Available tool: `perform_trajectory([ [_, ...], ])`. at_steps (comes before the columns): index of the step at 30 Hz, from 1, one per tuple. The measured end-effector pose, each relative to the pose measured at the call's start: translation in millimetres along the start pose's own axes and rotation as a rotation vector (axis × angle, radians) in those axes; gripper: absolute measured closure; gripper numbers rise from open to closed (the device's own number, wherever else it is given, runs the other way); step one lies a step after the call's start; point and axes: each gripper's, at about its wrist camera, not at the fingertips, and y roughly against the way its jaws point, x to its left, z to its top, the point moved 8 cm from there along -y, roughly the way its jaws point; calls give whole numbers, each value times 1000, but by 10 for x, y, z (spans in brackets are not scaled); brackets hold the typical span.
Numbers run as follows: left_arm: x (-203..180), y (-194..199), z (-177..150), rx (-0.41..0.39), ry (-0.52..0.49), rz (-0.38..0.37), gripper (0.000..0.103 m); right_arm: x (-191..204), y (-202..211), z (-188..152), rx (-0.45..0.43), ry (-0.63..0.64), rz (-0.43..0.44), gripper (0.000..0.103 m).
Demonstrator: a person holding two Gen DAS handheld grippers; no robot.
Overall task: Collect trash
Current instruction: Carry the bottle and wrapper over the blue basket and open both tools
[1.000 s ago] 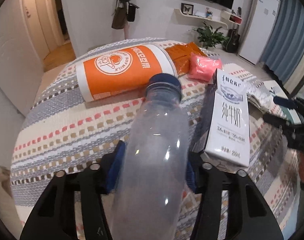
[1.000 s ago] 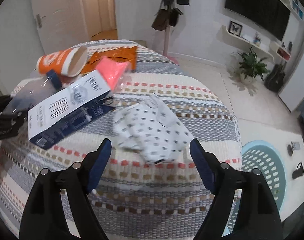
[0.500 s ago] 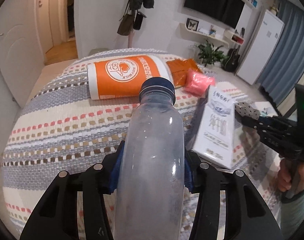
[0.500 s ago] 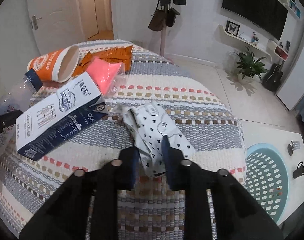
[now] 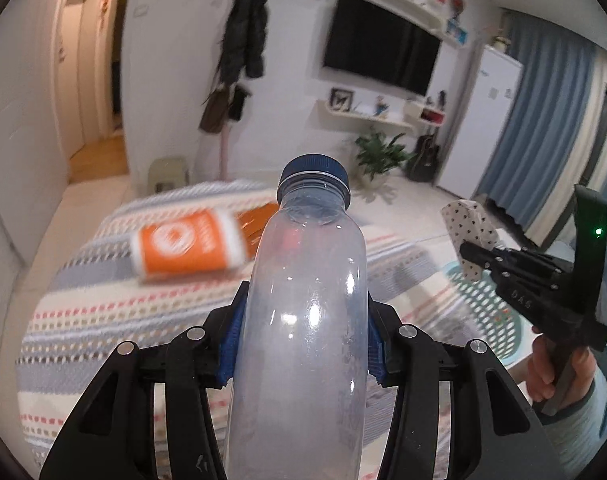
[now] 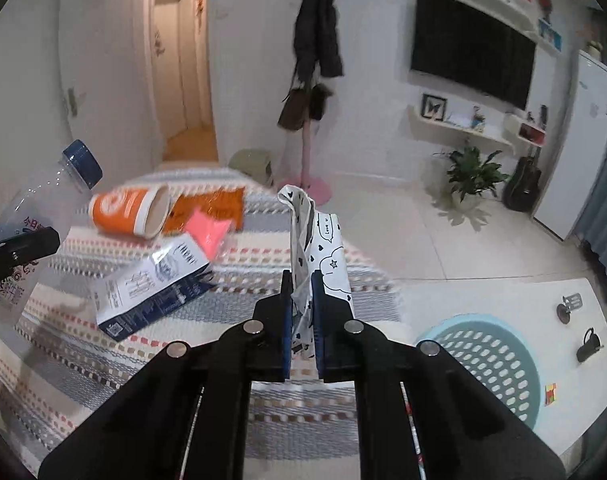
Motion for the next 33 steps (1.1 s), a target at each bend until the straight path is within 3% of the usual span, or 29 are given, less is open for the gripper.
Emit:
perform_trajectory([
  [7, -755, -122, 184, -3, -93, -77, 56, -731, 303, -82, -16, -185, 0, 96],
  [16, -1693, -698, 85, 83, -219, -148, 56, -1766, 421, -538, 20, -361, -104, 96],
  [19, -1949, -969, -41, 137, -245, -168, 56, -1941, 378, -715, 49, -371, -161, 96],
  [33, -2639, -1648, -541, 300, -312, -211, 56, -2560, 51, -1648, 201, -562, -168, 96],
])
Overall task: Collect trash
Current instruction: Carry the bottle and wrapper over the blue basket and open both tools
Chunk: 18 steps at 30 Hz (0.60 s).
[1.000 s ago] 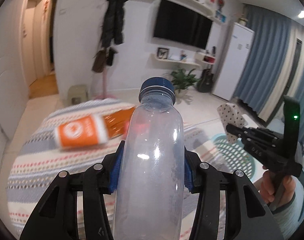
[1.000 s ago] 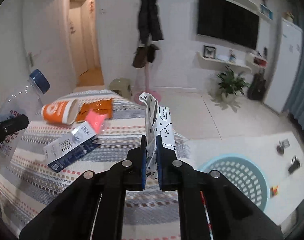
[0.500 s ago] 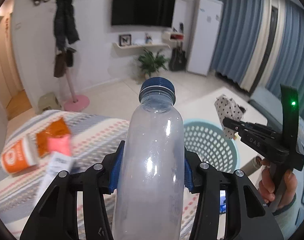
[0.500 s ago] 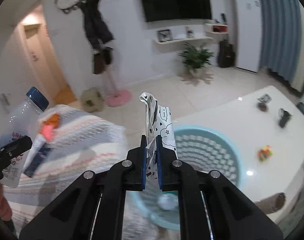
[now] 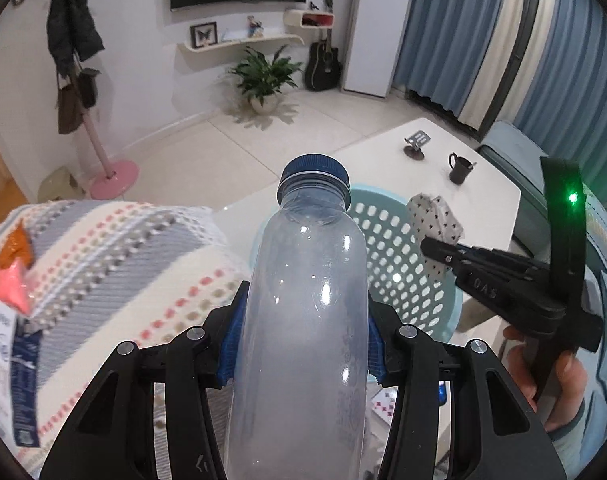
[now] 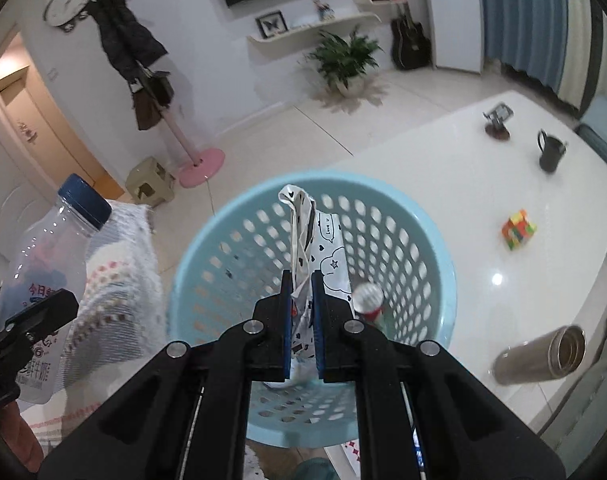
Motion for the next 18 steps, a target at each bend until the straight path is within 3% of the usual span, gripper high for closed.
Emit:
perform_trajectory([
  [7, -51, -258, -36, 58, 14, -25, 55, -98, -246, -149, 66, -11, -18, 95],
  [10, -19, -295, -45, 66, 34, -43, 49, -96, -285, -159, 81, -27, 3, 89],
  [14, 18, -250, -11, 47, 27, -46, 46, -102, -250, -138, 65, -49, 13, 53],
  [18, 33, -165, -7, 25, 21, -45, 45, -61, -204, -109, 55, -48, 13, 53],
])
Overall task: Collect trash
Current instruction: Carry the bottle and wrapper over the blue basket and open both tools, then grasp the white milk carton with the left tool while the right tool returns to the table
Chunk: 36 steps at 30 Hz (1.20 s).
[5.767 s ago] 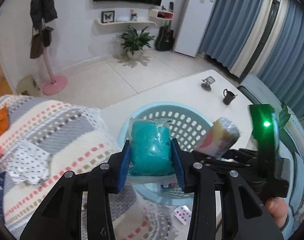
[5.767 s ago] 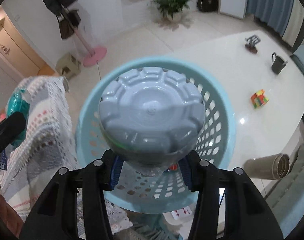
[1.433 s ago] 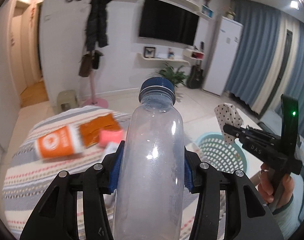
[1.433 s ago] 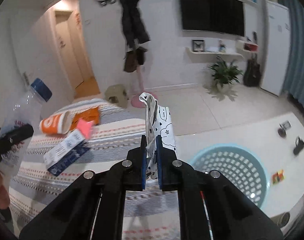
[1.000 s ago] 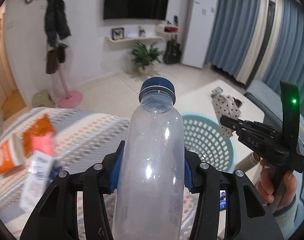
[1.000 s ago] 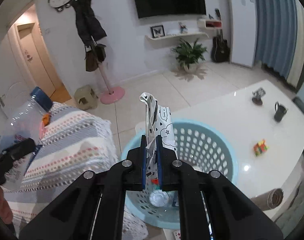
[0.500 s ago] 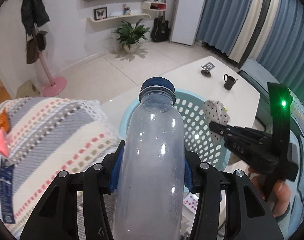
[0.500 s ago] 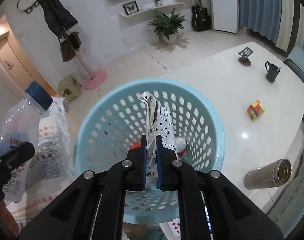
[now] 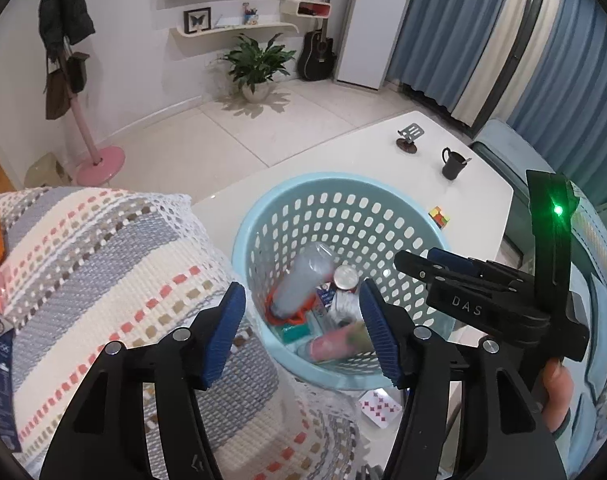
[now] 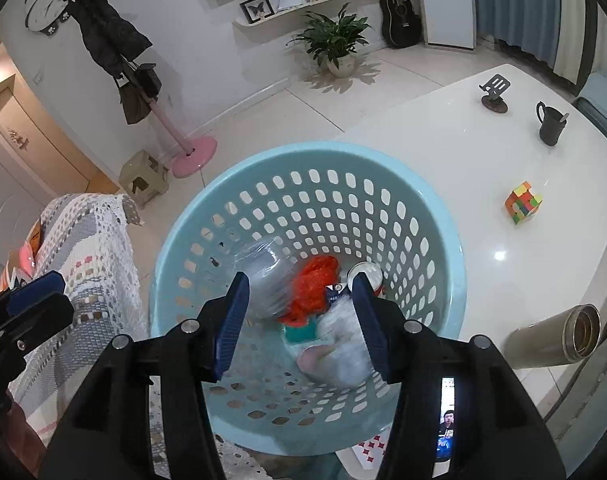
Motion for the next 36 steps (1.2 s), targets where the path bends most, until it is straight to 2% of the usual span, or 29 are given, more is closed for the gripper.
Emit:
perform_trajectory([
  [11, 200, 432, -125, -66, 16, 29, 45, 465, 199, 21, -29, 79, 37, 53],
  [18, 515, 820, -191, -125, 67, 68, 45, 1091, 473, 37, -86, 183, 119, 53],
  [23, 916, 1105, -287, -161, 148, 94, 40, 1603, 495, -78, -97, 260, 174, 48],
  [29, 1458, 1343, -498, -182, 268, 143, 38, 2142, 263, -356, -35, 321, 238, 48],
  [36, 1975, 1538, -686, -206, 363, 205, 30, 2451, 63, -568, 0, 390, 218, 48],
])
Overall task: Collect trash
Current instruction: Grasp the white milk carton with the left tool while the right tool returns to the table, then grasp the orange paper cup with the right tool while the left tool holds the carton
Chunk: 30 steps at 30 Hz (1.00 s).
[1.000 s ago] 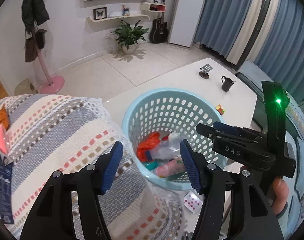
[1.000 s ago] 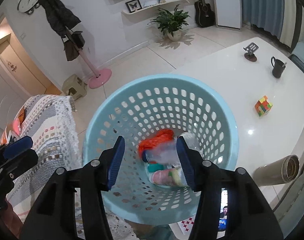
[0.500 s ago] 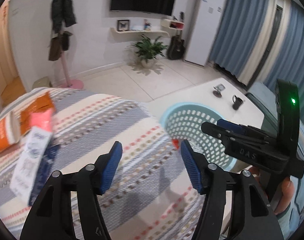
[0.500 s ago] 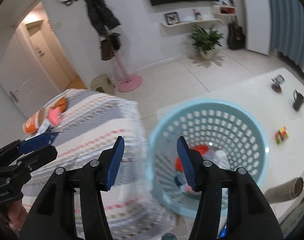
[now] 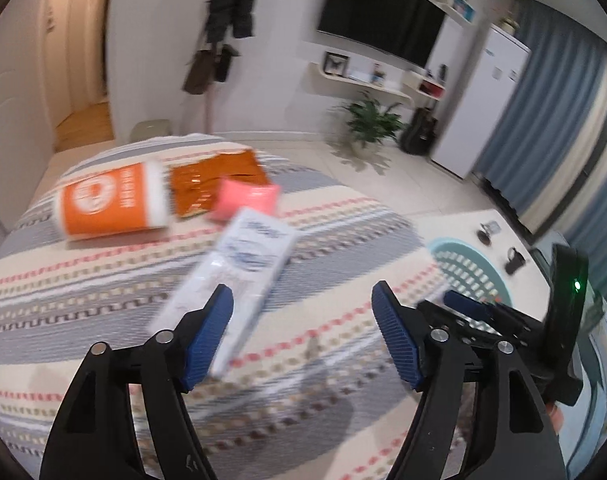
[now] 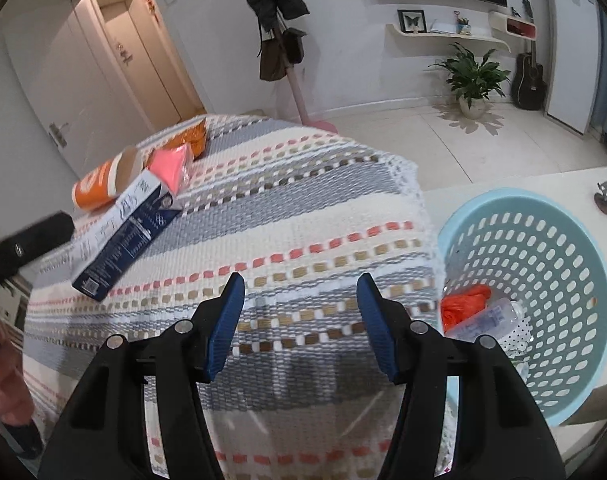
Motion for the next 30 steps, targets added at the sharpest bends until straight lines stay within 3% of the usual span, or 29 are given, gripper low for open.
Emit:
perform_trajectory([
  [2, 161, -10, -3, 8, 10, 41, 22, 22, -46, -26, 9, 9, -14, 48],
  [10, 417, -243, -76, 96, -34, 70, 20, 74, -14, 80, 11, 60, -33, 48],
  [15, 385, -494, -132, 154, -126, 149, 20, 134, 20, 181, 6, 96, -43, 48],
  [18, 419, -594, -139, 167, -150, 184, 26, 151, 18, 236, 6, 102, -44, 47],
  [19, 438, -616, -140, 171, -152, 196, 35, 163, 13, 253, 7, 101, -41, 47],
  [22, 455, -606, -149, 160, -128, 160, 45, 230, -11, 303, 12, 114, -30, 47],
  [30, 669, -117, -302, 55, -28, 130, 51, 653, -76, 480, 5, 206, -4, 47],
])
